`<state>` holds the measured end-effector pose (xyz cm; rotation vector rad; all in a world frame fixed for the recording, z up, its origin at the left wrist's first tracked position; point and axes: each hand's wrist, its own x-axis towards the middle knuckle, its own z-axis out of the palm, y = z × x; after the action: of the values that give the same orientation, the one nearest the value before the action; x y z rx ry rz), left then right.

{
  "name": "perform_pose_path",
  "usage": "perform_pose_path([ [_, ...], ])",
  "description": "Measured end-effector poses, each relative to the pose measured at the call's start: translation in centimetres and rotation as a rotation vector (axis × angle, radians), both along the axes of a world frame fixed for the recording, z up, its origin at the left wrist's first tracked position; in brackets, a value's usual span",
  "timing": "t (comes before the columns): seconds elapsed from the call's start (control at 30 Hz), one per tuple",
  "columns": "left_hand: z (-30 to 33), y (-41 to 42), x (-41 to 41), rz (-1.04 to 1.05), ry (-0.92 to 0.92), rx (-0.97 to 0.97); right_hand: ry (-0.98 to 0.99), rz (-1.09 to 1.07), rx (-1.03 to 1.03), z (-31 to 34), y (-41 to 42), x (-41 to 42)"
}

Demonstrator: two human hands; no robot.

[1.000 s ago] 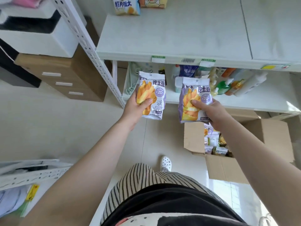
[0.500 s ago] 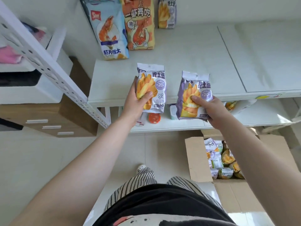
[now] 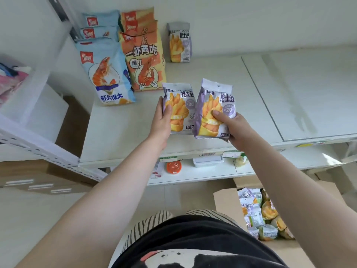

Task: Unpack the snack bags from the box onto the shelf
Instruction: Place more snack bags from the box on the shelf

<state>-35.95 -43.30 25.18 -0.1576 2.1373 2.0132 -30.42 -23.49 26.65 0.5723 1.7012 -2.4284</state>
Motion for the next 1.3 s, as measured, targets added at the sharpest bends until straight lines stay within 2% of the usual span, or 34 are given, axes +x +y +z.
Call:
perform_pose_path([
  [0.23, -0.9, 2.3, -4.0, 0.031, -0.083, -0.065, -0.038, 0.058, 0.013, -1.9, 2.7, -3.9],
  [0.33, -1.6, 3.0, -5.2, -0.044, -0.138, -0.168, -0.097, 0.079, 0.048, -3.1, 3.0, -4.8],
  [0.5, -1.2, 3.1, -7.0, -0.090, -0.325, -0.180, -0.131, 0.107, 0.008, -3.4, 2.5, -6.4],
  [0.63, 0.0, 2.9, -7.7, -0.143, -0.365, -0.243, -0.186, 0.143, -0.038, -2.6, 1.9, -7.6],
  [0.77, -0.5, 2.2, -7.8, -0.108, -0.382, -0.199, -0.192, 0.196, -0.168, -2.7, 1.7, -8.2],
  [0.87, -0.6, 2.6, -7.4, -0.140, -0.383, -0.139, -0.194, 0.196, -0.029, -2.9, 0.6, -8.3],
  [1.0, 0.3, 3.7, -6.9, -0.233, -0.277, -0.171, -0.063, 0.110, 0.155, -2.8, -1.4, -8.1],
  [1.1, 0.7, 3.7, -6.6, -0.249, -0.049, -0.065, 0.243, 0.001, 0.267, -2.4, -1.3, -7.8],
  [1.17, 0.4, 3.0, -6.4, -0.338, 0.139, -0.020, 0.455, 0.040, 0.347, -2.7, 0.1, -7.6],
  [1.23, -1.0, 1.9, -5.9, -0.447, 0.203, -0.079, 0.491, 0.158, 0.444, -3.7, 1.8, -7.0],
  [1.3, -2.8, 1.1, -5.0, -0.514, 0.143, -0.120, 0.408, 0.299, 0.486, -5.6, 2.9, -6.3],
])
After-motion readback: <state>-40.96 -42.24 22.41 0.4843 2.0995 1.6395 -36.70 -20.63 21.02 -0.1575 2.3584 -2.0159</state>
